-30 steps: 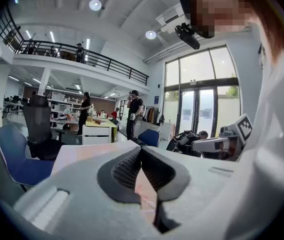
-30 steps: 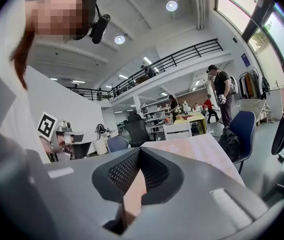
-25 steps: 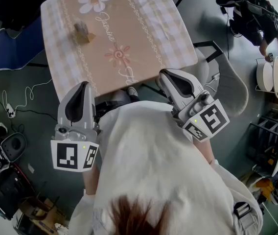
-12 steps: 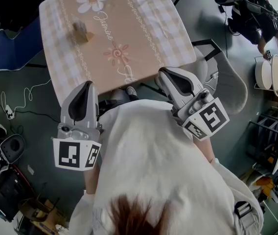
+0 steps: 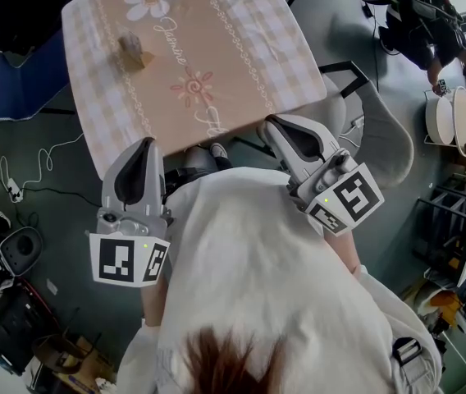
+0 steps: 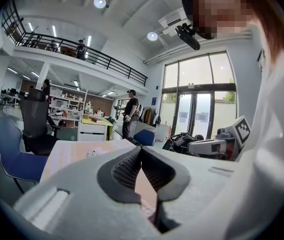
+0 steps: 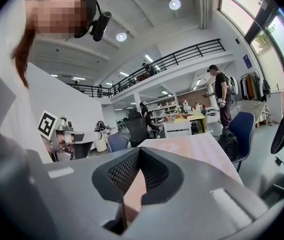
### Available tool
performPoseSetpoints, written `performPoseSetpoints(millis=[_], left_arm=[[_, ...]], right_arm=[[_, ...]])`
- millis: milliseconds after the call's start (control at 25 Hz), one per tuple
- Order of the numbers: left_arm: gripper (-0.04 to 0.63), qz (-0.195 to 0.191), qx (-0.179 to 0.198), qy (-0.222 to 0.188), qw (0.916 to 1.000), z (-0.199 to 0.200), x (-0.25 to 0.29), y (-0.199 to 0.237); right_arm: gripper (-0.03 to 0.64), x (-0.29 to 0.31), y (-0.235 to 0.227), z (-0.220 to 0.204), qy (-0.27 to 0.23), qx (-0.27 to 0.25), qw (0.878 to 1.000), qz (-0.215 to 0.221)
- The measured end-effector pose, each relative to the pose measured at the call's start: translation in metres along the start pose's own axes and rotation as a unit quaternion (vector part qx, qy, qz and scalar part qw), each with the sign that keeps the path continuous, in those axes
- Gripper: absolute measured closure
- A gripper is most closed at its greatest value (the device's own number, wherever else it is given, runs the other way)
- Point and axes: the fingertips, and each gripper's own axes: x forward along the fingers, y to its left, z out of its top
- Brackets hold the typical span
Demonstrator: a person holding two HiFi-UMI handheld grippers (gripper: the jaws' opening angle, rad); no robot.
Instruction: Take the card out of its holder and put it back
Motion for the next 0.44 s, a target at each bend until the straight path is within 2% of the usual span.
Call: performPoseSetpoints(millis=[440], left_arm=[[0.595, -0.005, -0.002, -0.003, 1.0, -0.003, -0.0055, -0.0037]], right_arm=[[0.618, -0.0064, 0.0051, -0.0033, 0.006, -0.006, 1.0, -0.003]])
